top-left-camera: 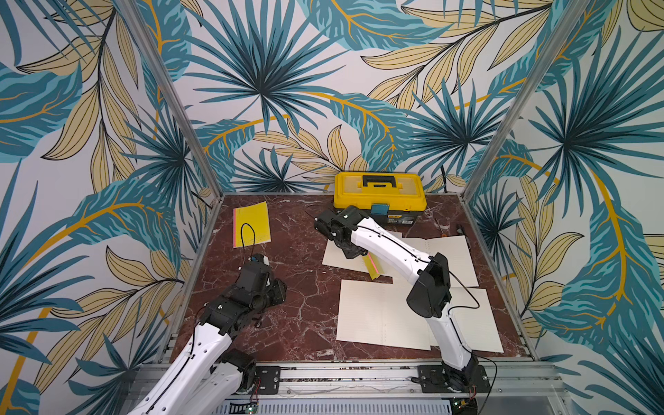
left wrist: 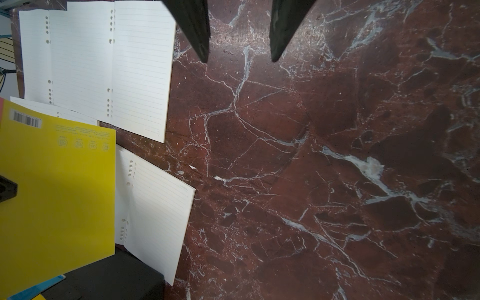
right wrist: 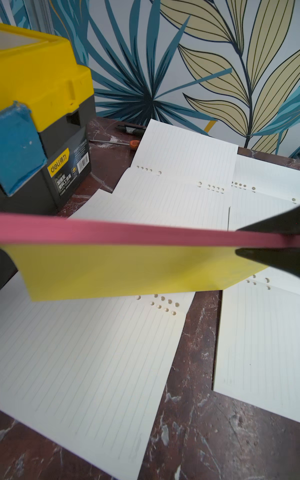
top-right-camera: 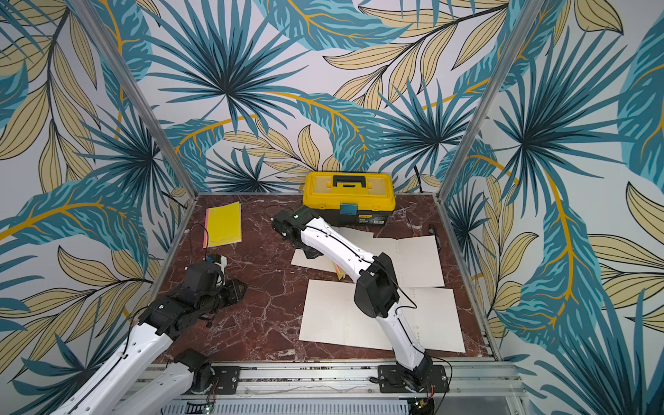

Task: Close the notebook
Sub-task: Place the notebook at the center of the board.

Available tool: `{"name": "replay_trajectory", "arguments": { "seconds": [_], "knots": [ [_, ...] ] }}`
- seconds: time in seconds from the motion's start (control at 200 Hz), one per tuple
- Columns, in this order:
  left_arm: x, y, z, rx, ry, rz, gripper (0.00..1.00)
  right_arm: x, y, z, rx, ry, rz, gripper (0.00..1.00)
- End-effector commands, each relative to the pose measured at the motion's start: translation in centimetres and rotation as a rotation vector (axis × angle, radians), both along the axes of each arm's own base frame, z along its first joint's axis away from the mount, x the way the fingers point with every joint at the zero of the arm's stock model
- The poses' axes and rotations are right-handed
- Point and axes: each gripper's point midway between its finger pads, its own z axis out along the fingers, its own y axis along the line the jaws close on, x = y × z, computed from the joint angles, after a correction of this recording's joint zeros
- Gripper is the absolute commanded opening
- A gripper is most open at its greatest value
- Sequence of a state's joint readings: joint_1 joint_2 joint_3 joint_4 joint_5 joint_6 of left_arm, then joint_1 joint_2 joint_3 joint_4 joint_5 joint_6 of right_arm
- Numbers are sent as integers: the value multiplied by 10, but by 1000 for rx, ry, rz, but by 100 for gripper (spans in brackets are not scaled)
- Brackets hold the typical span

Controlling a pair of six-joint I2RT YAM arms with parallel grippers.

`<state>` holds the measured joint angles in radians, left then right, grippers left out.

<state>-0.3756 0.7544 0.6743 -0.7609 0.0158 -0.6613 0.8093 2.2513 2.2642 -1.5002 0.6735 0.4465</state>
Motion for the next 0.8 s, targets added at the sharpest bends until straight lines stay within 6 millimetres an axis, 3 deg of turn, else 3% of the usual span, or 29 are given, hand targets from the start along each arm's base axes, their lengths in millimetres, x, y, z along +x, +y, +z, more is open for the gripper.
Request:
{"name": "replay_trajectory", "arguments": {
  "seconds": [0.0,0.325,0.556,0.796],
  "knots": [
    [1,2,12,-4,-27,0,40,-2,3,-1,5,24,10,0],
    [1,1,8,-9,-17,-3,40,-7,36,-21,138,78,43,3],
    [0,0,5,-8,-11,-5,40,-13,57,-34,224,116,57,14],
    [0,0,2,-10,-6,-5,40,-25,93,-35,426,184,105,32]
  ]
}}
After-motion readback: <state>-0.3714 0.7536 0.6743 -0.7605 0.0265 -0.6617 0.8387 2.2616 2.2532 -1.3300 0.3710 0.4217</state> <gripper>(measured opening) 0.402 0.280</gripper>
